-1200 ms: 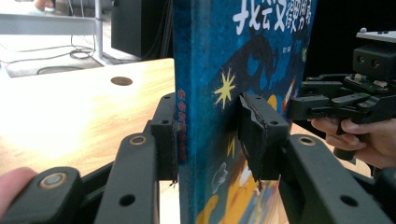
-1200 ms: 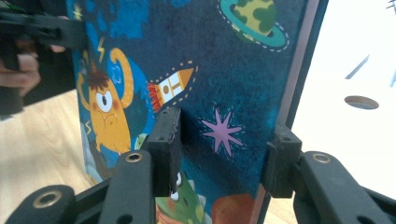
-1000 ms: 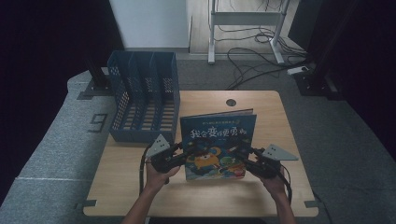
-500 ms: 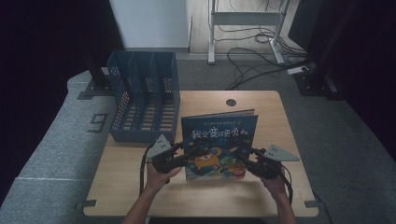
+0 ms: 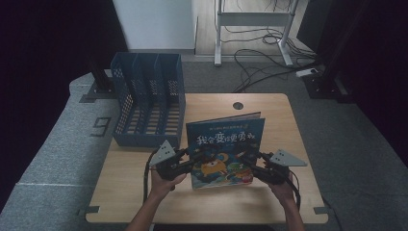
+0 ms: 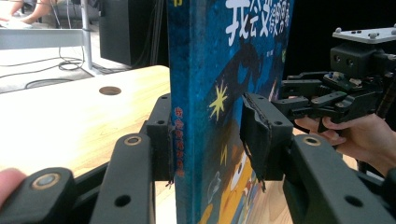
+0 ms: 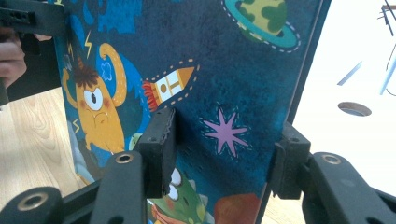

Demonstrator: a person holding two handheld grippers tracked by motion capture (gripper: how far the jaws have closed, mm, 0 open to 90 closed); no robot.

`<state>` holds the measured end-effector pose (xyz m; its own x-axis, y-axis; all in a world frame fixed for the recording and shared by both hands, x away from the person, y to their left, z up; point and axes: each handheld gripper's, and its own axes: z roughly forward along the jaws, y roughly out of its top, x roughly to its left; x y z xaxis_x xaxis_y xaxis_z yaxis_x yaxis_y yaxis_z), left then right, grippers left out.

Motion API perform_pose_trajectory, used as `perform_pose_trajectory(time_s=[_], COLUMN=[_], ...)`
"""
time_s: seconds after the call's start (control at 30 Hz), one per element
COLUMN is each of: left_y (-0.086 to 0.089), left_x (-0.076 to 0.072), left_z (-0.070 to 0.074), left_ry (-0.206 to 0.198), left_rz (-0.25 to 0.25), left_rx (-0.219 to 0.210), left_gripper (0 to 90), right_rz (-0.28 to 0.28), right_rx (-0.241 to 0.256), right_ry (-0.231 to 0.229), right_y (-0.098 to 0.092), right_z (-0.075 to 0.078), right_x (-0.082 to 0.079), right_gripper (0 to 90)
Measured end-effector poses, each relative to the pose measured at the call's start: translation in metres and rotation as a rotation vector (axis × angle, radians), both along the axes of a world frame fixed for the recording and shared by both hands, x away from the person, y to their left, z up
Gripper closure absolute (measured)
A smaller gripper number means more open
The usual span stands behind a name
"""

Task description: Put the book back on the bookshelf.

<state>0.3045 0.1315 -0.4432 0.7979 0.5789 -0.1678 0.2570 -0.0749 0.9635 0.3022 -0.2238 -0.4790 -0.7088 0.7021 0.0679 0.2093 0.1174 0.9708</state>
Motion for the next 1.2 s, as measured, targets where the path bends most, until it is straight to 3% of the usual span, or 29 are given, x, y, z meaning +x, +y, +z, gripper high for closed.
perform_pose_trajectory(time_s=[0.4, 0.47, 0.63, 0.87, 0.93, 1.0, 1.2], left_y=[0.0, 0.0, 0.001, 0.0, 0.0, -0.001, -0.001], left_x=[-0.002, -0.004, -0.006, -0.008, -0.009, -0.01, -0.011], left_z=[0.002, 0.002, 0.003, 0.005, 0.006, 0.006, 0.007], left_ry=[-0.016, -0.033, -0.044, -0.051, -0.055, -0.056, -0.062], left_rz=[0.008, 0.016, -0.025, -0.042, -0.05, -0.053, -0.077], left_rx=[0.0, -0.006, -0.037, -0.034, -0.038, -0.035, -0.042], left_gripper=[61.8, 61.9, 66.5, 69.4, 70.6, 71.0, 73.5], right_rz=[0.001, -0.005, -0.019, -0.032, -0.061, -0.066, -0.068], right_rx=[-0.027, -0.03, -0.043, -0.03, -0.064, -0.067, -0.055], right_ry=[-0.013, -0.017, -0.031, -0.024, -0.029, -0.029, -0.002], right_y=[0.002, 0.003, 0.005, 0.004, 0.005, 0.006, 0.006], right_z=[0.002, 0.002, 0.001, -0.001, -0.001, -0.001, -0.003], right_x=[-0.001, -0.001, -0.003, -0.003, -0.004, -0.005, -0.002], right_gripper=[48.4, 47.3, 42.0, 39.6, 38.3, 37.9, 33.8])
